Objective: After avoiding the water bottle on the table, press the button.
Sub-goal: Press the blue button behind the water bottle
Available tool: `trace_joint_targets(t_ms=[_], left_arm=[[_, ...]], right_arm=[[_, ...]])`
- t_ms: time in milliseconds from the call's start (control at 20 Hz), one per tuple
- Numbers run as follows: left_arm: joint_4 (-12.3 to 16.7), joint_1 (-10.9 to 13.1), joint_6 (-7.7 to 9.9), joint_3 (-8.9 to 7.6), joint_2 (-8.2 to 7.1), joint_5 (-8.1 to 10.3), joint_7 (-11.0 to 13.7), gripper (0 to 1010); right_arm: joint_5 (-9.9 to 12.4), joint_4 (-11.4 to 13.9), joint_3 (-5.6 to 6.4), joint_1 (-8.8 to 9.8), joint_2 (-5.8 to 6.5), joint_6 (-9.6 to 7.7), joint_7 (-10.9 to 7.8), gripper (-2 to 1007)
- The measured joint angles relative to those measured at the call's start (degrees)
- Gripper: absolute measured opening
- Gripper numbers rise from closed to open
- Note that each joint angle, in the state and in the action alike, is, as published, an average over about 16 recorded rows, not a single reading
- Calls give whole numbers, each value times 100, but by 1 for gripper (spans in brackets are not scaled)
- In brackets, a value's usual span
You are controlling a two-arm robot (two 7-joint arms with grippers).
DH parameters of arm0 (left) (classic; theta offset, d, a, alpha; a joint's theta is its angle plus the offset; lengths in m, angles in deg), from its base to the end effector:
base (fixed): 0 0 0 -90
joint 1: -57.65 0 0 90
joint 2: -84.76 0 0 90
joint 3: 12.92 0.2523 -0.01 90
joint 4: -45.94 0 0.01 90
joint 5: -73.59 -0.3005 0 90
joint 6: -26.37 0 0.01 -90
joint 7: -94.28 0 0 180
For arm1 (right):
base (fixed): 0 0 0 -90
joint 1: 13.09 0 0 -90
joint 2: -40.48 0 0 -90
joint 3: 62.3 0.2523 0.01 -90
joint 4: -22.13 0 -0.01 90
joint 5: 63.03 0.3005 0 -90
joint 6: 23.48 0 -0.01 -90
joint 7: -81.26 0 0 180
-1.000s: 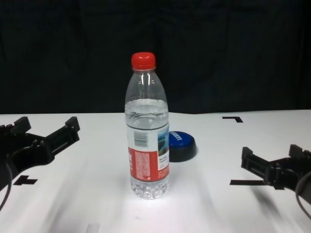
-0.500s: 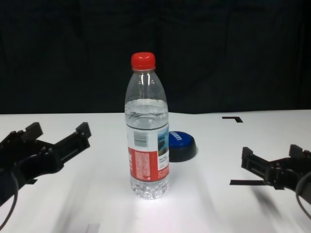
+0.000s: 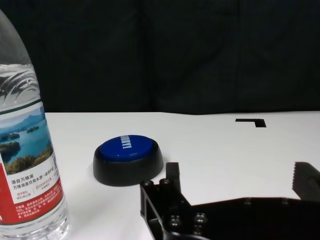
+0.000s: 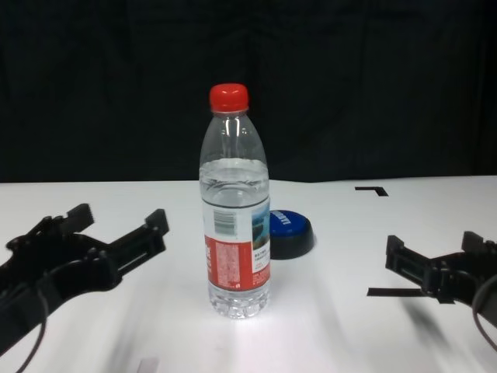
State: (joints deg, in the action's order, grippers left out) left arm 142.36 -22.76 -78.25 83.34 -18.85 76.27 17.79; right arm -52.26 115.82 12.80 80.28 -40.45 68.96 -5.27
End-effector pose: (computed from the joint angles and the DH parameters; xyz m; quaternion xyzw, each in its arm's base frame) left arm 0.2749 0.0193 -0.2766 0.0040 -0.1192 0.5500 0.8266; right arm 0.2944 0.0432 -0.2696 0.0183 0.0179 -0.6311 0.7753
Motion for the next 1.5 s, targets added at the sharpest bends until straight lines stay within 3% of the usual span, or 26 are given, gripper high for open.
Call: trace_joint_targets(t_ms=[850, 1500], left_arm=[[-396, -433, -5, 351, -148, -33, 181, 1003], [-660, -709, -14, 498, -185, -3, 227, 1003]], right_arm=[[0, 0, 0, 0, 0, 0, 0, 1003], [0, 0, 0, 0, 0, 0, 0, 1003]])
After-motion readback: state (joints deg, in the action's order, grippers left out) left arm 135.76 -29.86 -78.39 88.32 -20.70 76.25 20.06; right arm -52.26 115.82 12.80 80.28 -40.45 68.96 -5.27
